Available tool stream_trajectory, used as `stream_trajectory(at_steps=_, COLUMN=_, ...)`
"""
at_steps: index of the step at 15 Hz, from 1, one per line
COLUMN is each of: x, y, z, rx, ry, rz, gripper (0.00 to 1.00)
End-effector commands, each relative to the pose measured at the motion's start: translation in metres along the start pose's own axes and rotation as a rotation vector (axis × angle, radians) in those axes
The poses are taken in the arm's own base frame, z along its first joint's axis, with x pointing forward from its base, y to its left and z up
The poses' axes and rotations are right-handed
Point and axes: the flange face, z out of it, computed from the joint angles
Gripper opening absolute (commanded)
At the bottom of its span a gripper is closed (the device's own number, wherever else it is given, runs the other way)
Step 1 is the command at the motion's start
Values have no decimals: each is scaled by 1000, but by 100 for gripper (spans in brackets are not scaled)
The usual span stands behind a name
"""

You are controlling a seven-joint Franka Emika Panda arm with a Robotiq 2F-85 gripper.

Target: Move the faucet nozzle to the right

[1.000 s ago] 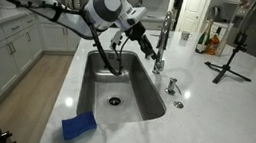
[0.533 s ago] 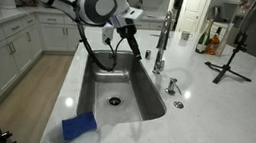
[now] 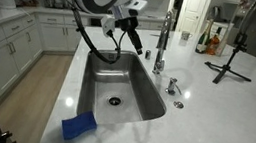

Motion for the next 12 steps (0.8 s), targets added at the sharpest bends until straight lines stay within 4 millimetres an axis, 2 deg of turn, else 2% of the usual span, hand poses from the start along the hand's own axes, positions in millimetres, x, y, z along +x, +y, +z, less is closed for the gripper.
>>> stream_trajectory(at_steps=1, x=16, y=5, z=-12, rx=17, ry=-24, rz=-2, gripper=66)
stream_trajectory(at_steps=4, x=32, y=12, z=-10, rx=14, ry=-36, rz=24, gripper=40)
stream_trajectory(at_steps=6, x=42, y=15, z=-7, rx=12, ry=-32, rz=35, gripper=27)
stream_trajectory(at_steps=9, x=57, y=15, z=3, rx=21, ry=11, rz=43, gripper=3)
stream_trajectory(at_steps=12, x=68, y=12, z=17, rx=21, ry=27, rz=46, gripper=0)
